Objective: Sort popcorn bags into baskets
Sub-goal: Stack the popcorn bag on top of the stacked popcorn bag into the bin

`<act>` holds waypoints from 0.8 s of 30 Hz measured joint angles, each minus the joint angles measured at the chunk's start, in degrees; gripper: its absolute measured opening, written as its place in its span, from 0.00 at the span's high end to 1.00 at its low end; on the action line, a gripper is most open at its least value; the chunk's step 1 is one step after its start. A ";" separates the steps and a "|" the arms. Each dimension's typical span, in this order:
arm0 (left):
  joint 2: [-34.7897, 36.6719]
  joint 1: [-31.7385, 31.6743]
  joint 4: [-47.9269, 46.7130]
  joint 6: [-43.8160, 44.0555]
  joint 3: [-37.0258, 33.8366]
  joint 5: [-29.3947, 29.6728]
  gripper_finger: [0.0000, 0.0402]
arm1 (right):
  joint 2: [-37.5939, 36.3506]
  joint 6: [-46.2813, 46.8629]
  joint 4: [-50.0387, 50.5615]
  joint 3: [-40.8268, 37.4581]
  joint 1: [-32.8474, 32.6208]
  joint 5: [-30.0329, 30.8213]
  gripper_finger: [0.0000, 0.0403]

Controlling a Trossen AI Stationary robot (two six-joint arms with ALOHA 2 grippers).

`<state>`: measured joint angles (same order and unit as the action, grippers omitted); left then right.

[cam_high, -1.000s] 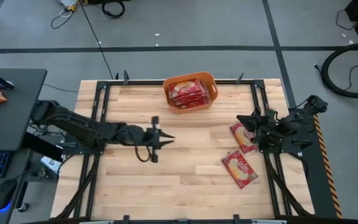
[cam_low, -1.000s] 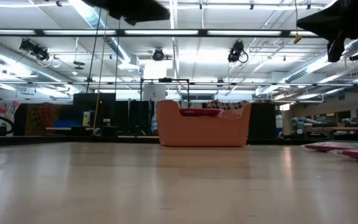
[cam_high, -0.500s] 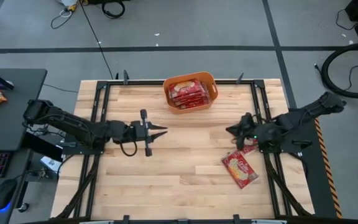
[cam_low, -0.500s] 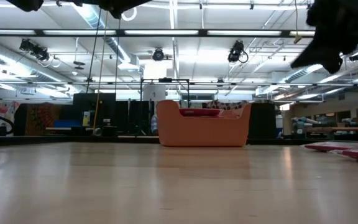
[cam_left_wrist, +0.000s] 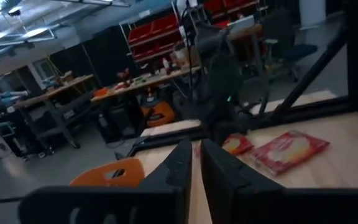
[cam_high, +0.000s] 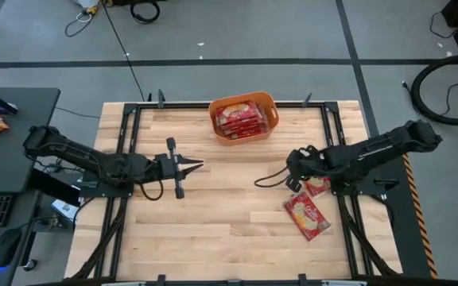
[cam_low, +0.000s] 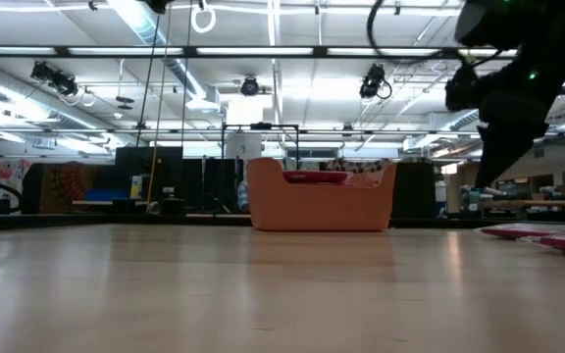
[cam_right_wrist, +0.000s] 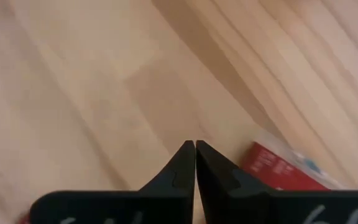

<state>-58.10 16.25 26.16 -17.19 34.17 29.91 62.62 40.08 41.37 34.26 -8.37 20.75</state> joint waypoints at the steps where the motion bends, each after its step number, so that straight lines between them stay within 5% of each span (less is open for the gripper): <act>1: 0.74 0.29 -0.92 0.04 0.01 0.01 0.92 | 1.53 -0.64 1.07 0.49 0.81 -0.40 0.94; 7: 1.67 1.00 -4.13 0.86 -0.87 0.04 0.95 | 12.01 -3.56 8.77 6.72 4.18 -1.65 0.80; 14: 3.60 0.99 9.72 1.59 -11.75 0.07 0.96 | 22.98 0.94 17.12 11.84 5.91 -4.67 0.60; 24: 19.92 1.45 11.67 2.00 -22.22 0.11 0.96 | 30.71 8.14 18.72 12.22 6.53 -8.89 0.57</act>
<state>-38.18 17.70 37.84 -15.19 11.95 30.02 93.33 48.22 60.09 46.48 -1.85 11.86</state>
